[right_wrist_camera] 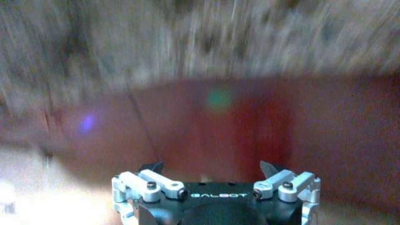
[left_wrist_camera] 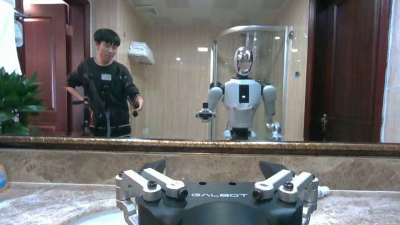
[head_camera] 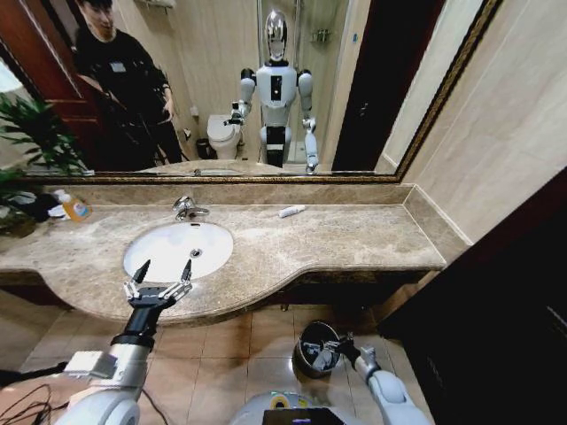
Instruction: Pick up the trash from the sink and place it in the trash bin.
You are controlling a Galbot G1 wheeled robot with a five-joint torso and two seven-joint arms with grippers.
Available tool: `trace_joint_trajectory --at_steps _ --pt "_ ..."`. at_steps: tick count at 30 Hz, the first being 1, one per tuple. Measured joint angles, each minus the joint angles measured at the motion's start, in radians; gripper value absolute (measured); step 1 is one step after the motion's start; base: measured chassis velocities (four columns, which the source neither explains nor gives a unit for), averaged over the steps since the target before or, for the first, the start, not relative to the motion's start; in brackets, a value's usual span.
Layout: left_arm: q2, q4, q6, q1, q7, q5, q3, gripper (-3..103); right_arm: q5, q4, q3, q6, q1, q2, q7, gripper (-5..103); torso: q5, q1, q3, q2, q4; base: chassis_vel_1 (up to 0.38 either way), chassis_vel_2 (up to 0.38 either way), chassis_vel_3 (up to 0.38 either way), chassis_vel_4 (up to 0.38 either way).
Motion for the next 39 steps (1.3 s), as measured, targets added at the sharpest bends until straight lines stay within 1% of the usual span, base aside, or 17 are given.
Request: trace_joint_trajectory --at_steps 9,12,15,16,18,20,21,23,24,25,27,29,32,35,37,38,39 --pt "0.0 0.0 0.0 0.0 0.0 0.0 0.0 100 0.181 0.295 0.157 0.02 -0.183 -0.042 -0.048 100 0.0002 0.0 0.0 0.0 -0.0003 0.0 0.0 0.0 0.0" --pt "0.0 0.0 0.0 0.0 0.0 0.0 0.0 100 0.229 0.403 0.213 -0.02 -0.185 -0.029 -0.043 100 0.0006 0.0 0.0 0.0 -0.0003 0.0 0.0 0.0 0.0" --pt "0.0 0.0 0.0 0.0 0.0 0.0 0.0 100 0.261 0.541 0.249 -0.126 -0.132 -0.018 -0.011 100 0.0002 0.0 0.0 0.0 -0.0001 0.0 0.0 0.0 0.0" --pt "0.0 0.0 0.0 0.0 0.0 0.0 0.0 100 0.261 0.541 0.249 -0.126 -0.132 -0.018 -0.011 100 0.0002 0.0 0.0 0.0 -0.0001 0.0 0.0 0.0 0.0" --pt "0.0 0.0 0.0 0.0 0.0 0.0 0.0 100 0.264 0.592 0.242 -0.178 -0.089 -0.026 0.028 100 0.0001 0.0 0.0 0.0 0.0 0.0 0.0 0.0 0.0" --pt "0.0 0.0 0.0 0.0 0.0 0.0 0.0 100 0.264 0.637 0.185 -0.263 0.0 -0.048 0.145 100 0.0002 0.0 0.0 0.0 0.0 0.0 0.0 0.0 0.0" --pt "0.0 0.0 0.0 0.0 0.0 0.0 0.0 100 0.264 0.637 0.185 -0.263 0.0 -0.048 0.145 100 0.0002 0.0 0.0 0.0 0.0 0.0 0.0 0.0 0.0" --pt "0.0 0.0 0.0 0.0 0.0 0.0 0.0 100 0.264 0.639 0.131 -0.313 0.073 -0.062 0.243 100 0.0005 0.0 0.0 0.0 0.0001 0.0 0.0 0.0 0.0" --pt "0.0 0.0 0.0 0.0 0.0 0.0 0.0 100 0.264 0.63 0.084 -0.341 0.132 -0.075 0.325 100 0.0003 0.0 0.0 0.0 0.0002 0.0 0.0 0.0 0.0" --pt "0.0 0.0 0.0 0.0 0.0 0.0 0.0 100 0.264 0.63 0.084 -0.341 0.132 -0.075 0.325 100 0.0003 0.0 0.0 0.0 0.0002 0.0 0.0 0.0 0.0" --pt "0.0 0.0 0.0 0.0 0.0 0.0 0.0 100 0.266 0.605 0.012 -0.37 0.214 -0.095 0.44 100 0.0006 0.0 0.0 0.0 0.0002 0.0 0.0 0.0 0.0" --pt "0.0 0.0 0.0 0.0 0.0 0.0 0.0 100 0.266 0.56 -0.046 -0.379 0.292 -0.115 0.509 100 0.0004 0.0 0.0 0.0 0.0002 0.0 0.0 0.0 0.0" --pt "0.0 0.0 0.0 0.0 0.0 0.0 0.0 100 0.265 0.517 -0.088 -0.385 0.355 -0.135 0.511 100 0.0004 0.0 0.0 0.0 0.0 0.0 0.0 0.0 0.0" --pt "0.0 0.0 0.0 0.0 0.0 0.0 0.0 100 0.276 0.455 -0.142 -0.39 0.428 -0.167 0.449 100 0.0004 0.0 0.0 0.0 0.0 0.0 0.0 0.0 0.0" --pt "0.0 0.0 0.0 0.0 0.0 0.0 0.0 100 0.311 0.353 -0.215 -0.387 0.533 -0.208 0.308 100 0.0006 0.0 0.0 0.0 -0.0001 0.0 0.0 0.0 0.0" --pt "0.0 0.0 0.0 0.0 0.0 0.0 0.0 100 0.311 0.353 -0.215 -0.387 0.533 -0.208 0.308 100 0.0006 0.0 0.0 0.0 -0.0001 0.0 0.0 0.0 0.0" --pt "0.0 0.0 0.0 0.0 0.0 0.0 0.0 100 0.316 0.309 -0.243 -0.386 0.583 -0.22 0.261 100 0.0006 0.0 0.0 0.0 -0.0001 0.0 0.0 0.0 0.0"
